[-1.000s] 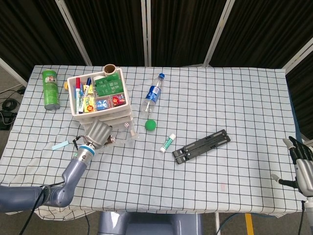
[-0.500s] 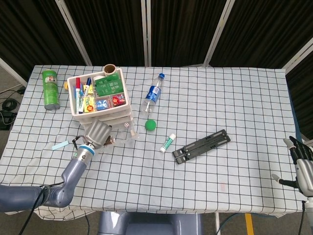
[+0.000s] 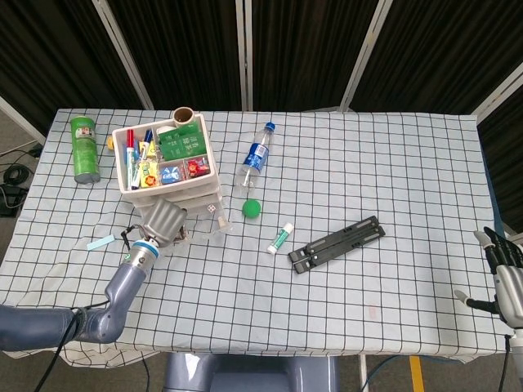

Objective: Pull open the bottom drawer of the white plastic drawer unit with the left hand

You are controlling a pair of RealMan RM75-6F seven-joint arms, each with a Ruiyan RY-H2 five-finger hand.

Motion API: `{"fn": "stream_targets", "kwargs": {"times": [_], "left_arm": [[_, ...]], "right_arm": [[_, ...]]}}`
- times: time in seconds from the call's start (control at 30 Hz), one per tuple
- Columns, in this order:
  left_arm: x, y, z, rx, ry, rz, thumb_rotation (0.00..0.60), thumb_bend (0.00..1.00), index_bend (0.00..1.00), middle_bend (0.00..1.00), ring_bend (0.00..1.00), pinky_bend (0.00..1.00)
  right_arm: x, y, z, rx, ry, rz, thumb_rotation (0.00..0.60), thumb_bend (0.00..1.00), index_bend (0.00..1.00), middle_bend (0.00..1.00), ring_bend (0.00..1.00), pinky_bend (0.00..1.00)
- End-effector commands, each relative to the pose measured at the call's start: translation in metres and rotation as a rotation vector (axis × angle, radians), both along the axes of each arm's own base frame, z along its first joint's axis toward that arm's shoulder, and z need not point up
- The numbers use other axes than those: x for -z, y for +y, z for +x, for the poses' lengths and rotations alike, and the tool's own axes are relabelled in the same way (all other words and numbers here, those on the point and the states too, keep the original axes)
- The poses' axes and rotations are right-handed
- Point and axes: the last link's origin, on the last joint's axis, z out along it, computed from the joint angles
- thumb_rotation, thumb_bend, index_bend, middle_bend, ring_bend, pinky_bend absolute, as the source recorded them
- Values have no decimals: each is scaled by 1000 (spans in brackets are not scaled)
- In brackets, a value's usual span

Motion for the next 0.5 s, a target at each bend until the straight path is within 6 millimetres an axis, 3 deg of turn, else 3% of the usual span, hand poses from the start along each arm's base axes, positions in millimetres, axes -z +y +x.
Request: {"fn": "stream_targets", "kwargs": {"times": [0.03,0.17,0.5], "left_arm": [[0,0,-1,1,-2,1,600,357,486,1000,949,857],[0,-1,-1,4,-6,1,600,457,495,1000,949,857],[-2,-4,-1,13,-17,-1,600,462,502,1000,949,857]], "right_arm": [[0,0,0,-1,-1,0,600,18,0,0,0,0],[0,0,0,-2,0,-1,600,19,0,0,0,0],[1,1,1,-2,2,1,600,19,0,0,0,0]]}}
